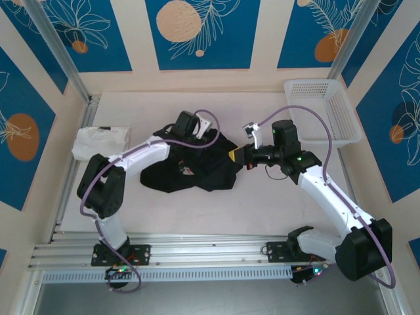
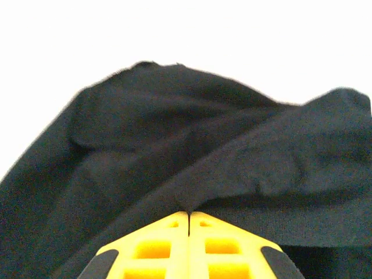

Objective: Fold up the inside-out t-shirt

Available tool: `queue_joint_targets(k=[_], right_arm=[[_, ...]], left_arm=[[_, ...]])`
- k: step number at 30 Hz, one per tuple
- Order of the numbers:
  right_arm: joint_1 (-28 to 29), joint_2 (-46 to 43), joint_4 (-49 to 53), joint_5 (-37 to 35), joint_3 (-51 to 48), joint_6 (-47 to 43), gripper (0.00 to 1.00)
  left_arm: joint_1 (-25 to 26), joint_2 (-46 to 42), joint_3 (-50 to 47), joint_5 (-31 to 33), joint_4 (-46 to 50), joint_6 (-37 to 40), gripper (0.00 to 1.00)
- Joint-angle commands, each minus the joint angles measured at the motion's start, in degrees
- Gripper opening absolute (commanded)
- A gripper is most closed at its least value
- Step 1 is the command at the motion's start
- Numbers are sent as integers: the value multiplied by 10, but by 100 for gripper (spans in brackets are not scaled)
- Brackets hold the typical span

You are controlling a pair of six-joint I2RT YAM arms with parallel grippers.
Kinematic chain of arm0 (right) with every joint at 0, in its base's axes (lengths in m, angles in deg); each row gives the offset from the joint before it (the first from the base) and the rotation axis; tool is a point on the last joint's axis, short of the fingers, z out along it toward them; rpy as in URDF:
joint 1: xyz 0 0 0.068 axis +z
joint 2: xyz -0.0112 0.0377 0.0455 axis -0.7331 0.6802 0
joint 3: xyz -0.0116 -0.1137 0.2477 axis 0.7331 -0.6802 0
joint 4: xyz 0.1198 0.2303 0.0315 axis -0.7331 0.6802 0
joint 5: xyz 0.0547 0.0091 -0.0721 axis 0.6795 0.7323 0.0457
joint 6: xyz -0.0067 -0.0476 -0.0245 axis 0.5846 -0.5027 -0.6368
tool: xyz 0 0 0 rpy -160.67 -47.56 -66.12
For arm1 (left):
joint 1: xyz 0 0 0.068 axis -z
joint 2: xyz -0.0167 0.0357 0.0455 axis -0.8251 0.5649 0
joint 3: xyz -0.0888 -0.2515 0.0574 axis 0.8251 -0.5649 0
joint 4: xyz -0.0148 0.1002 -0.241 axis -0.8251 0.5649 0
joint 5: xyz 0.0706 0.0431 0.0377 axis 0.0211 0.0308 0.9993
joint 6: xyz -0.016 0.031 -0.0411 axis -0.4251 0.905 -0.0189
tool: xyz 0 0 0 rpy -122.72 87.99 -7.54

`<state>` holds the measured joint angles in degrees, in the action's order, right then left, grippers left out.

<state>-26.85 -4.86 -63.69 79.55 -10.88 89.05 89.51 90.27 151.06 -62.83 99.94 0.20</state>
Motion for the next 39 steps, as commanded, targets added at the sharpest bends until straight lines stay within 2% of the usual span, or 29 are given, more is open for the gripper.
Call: queue_joint_targets(k=[1,7,12,16,20,21,23,25,29,31,33,35,39], right_arm=[[-1,-27,33,-6,36,-34,0],[-31,-54,64,9,123,-41,0],[-91,-85,40,35,196,12,0],[-109,-87,10,26,163,53,0],[-112,-62,-2,16,107,95,0],[-111,-56,-7,17,97,101,0],[-107,-44,-11,9,78,111,0],[-101,-31,-11,3,66,116,0],[-95,-12,-6,-3,51,117,0],[-95,-7,5,-12,53,110,0],[-96,-5,18,-20,60,99,0],[-100,0,29,-27,69,88,0],[-110,13,38,-26,86,79,0]], left_arm=[[-34,12,37,-25,-2,-30,0],[-121,19,98,-21,10,-119,0],[-219,29,130,-4,11,-199,0],[-260,63,126,8,25,-206,0],[-267,89,99,-13,12,-216,0],[-267,90,92,-23,7,-219,6],[-265,82,73,-36,0,-224,27],[-256,57,42,-28,-6,-229,44],[-205,-38,-64,-1,-40,-230,57],[-164,-92,-116,3,-54,-219,59],[-112,-141,-163,-21,-76,-203,60],[-42,-187,-211,-46,-107,-198,60],[73,-227,-263,-45,-150,-188,59]])
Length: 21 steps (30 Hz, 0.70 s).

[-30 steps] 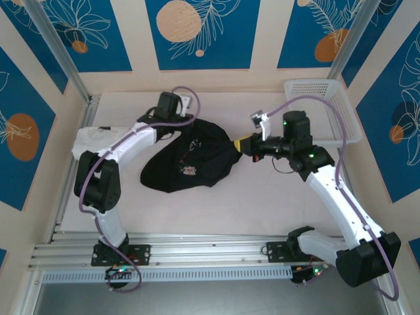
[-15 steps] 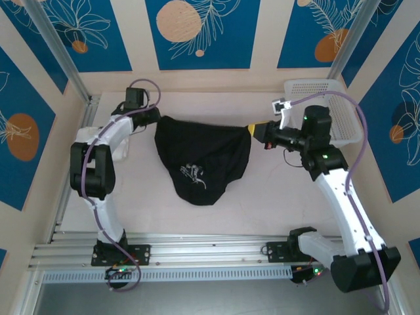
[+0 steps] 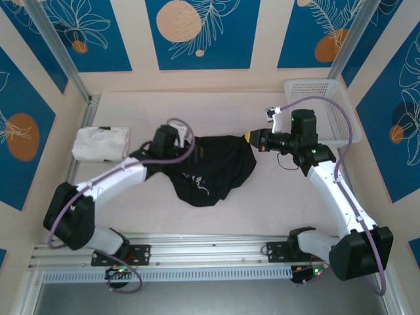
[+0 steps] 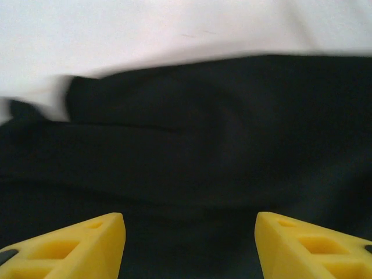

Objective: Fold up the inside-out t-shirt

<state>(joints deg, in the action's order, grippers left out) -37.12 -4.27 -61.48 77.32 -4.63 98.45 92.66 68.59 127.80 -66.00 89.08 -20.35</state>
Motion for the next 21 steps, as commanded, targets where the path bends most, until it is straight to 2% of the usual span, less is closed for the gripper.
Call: queue_joint_targets(k=[1,5,10,17,18,21], right_arm=[[-8,10,15,-4,24,-16,0],[-15,15,10,0,28,-17,0],[-17,21,12,6,32,-18,0],[-22,22,16,7,30,-20,0],[-23,22,17,7,31,-20,0],[-25,24,19,8,36,-23,0]], left_arm=[[63,-12,-37,-10,-49,21,57],[111,14,-50,-23,-87,36,46],[130,60,-24,-37,-107,55,47],[131,133,18,-90,-126,66,47],[130,138,20,-94,-131,64,44],[129,142,26,-93,-135,62,24]])
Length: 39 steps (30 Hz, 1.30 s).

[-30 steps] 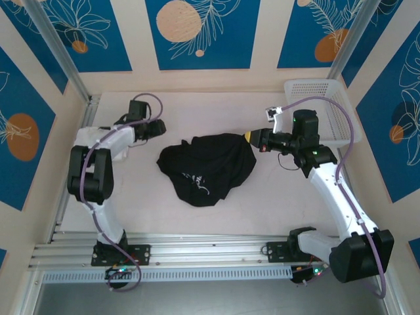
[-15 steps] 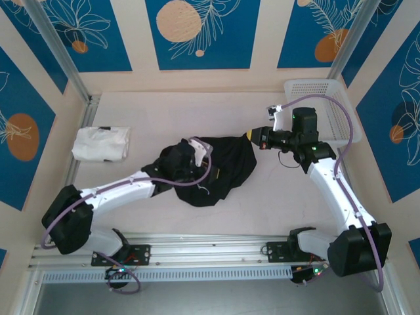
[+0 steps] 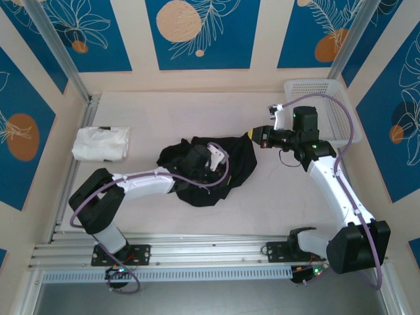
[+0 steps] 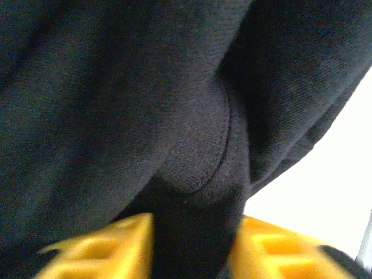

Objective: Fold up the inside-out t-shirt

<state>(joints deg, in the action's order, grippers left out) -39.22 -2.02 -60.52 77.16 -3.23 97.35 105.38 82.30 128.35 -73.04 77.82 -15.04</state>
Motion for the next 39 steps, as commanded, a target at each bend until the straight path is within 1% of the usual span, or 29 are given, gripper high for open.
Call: queue_joint_targets(k=[1,4,7,10,13,14,19,22,25,29,31,34,36,39], right_arm=[[-6,3,12,11,26,-13,0],[-15,5,30,14,58,-24,0],[-33,-1,56,10,115,-42,0],[-47,-10,52,6,159,-41,0],[-46,-11,38,8,185,-31,0],[-45,-9,30,9,188,-26,0],[-33,1,-7,8,183,4,0],[-27,9,5,-13,183,3,0],[-32,10,25,-50,188,1,0],[-41,7,15,-68,201,19,0],[-41,7,1,-65,209,28,0],[-32,16,-37,-34,224,44,0],[-18,32,-56,-16,248,51,0],[11,69,-56,-6,316,49,0]], left_arm=[[-1,-1,22,-21,-19,10,17],[-22,-46,26,-16,1,18,1],[-75,-129,29,-26,11,5,0],[-145,-215,19,-40,-25,-45,0],[-205,-261,28,-62,-37,-79,0],[-217,-269,35,-67,-35,-82,0],[-240,-283,54,-70,-19,-68,0],[-258,-301,44,-55,-22,-72,0],[-287,-325,28,-35,-32,-97,0],[-332,-352,15,16,-19,-147,0],[-339,-359,17,34,-13,-156,0],[-340,-356,43,56,11,-154,0],[-340,-346,67,56,5,-154,0],[-340,-325,119,41,-16,-160,0]])
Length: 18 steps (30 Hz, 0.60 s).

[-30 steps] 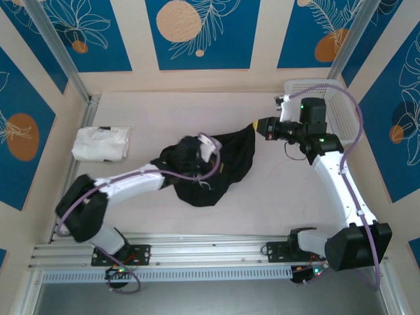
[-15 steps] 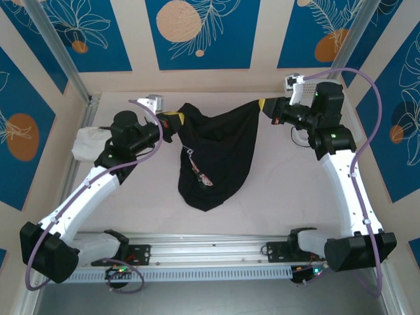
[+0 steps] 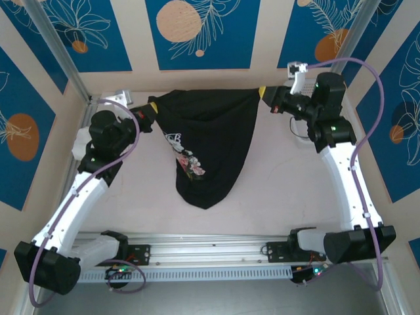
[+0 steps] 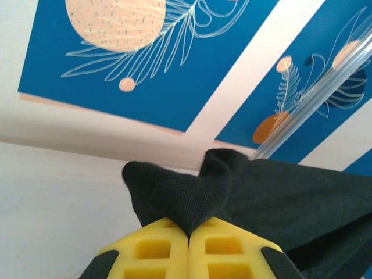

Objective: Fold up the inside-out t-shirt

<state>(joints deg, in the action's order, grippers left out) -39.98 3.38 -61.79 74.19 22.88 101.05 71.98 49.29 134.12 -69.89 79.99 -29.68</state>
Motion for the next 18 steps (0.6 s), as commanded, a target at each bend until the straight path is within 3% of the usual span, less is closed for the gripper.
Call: queue_joint_targets(k=[1,7,15,18], right_arm=[[27,26,-45,26,79,10,0],[36,39,-69,25,127,5,0],[19,13,17,16,0,-68,0],[14,12,44,33,-32,-94,0]], left_arm=[[-6,10,79,4,-51,-17,0],[-6,-26,104,2,-94,21,0],[6,-82,-130,-108,-48,7,0],[28,-89,-212,-112,-34,6,0]])
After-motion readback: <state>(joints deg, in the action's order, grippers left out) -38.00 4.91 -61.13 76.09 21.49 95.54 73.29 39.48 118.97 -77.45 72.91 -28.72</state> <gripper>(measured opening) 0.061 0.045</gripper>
